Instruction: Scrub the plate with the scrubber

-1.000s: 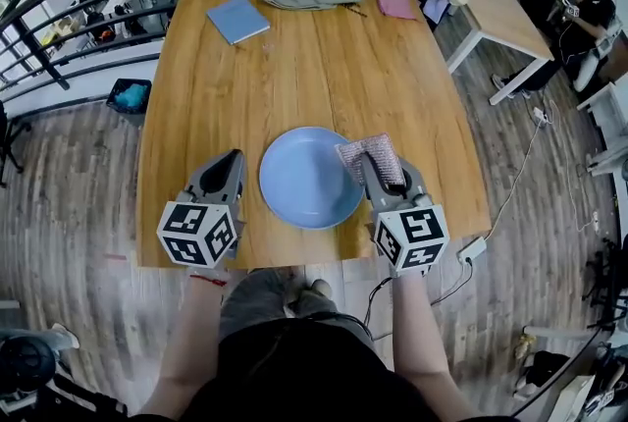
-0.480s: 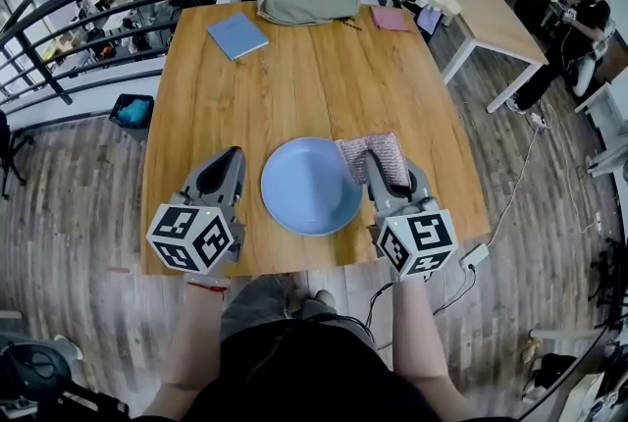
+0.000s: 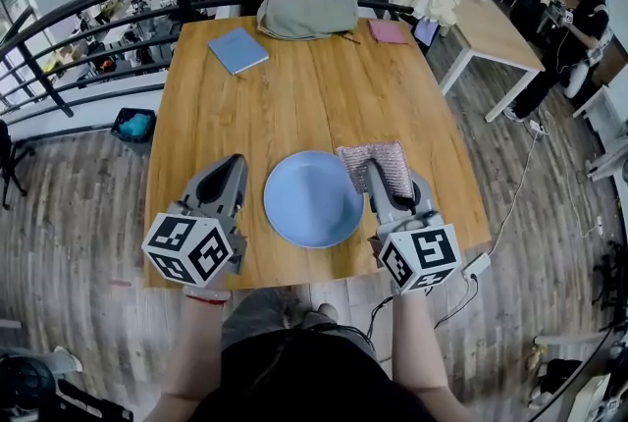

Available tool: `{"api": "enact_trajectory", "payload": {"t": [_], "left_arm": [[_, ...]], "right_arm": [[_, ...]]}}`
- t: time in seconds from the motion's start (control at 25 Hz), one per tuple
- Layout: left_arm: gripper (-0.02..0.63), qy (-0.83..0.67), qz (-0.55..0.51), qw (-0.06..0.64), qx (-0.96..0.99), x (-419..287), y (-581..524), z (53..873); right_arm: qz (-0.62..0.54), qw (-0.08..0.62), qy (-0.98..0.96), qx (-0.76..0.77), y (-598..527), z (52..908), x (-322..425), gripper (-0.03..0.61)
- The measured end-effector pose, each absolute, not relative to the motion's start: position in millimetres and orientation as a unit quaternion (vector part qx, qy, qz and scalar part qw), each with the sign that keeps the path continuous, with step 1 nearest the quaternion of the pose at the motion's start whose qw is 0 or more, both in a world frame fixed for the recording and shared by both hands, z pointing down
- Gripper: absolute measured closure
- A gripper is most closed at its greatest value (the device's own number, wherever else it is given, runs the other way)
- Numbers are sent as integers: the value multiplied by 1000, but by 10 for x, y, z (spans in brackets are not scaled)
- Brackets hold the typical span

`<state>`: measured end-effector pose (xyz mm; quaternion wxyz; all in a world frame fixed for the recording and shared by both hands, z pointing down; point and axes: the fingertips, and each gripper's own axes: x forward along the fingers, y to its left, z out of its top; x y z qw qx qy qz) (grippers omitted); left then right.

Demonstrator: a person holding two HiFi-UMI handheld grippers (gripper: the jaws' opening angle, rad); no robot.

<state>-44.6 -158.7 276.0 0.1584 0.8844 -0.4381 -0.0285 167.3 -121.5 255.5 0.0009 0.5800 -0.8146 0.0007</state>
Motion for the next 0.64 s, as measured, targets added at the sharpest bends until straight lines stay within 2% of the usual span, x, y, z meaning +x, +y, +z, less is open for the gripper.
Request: {"api": "enact_trajectory", "payload": {"t": [0.4, 0.64], "left_arm": [[618, -424, -13, 152, 893, -383, -1586, 2675], [618, -416, -2, 144, 898, -332, -1572, 2668]], "right_arm": [[-1, -16, -817, 576, -1229, 2354, 1560, 506], [-14, -2, -828, 561, -1209, 2264, 1480, 506]]}}
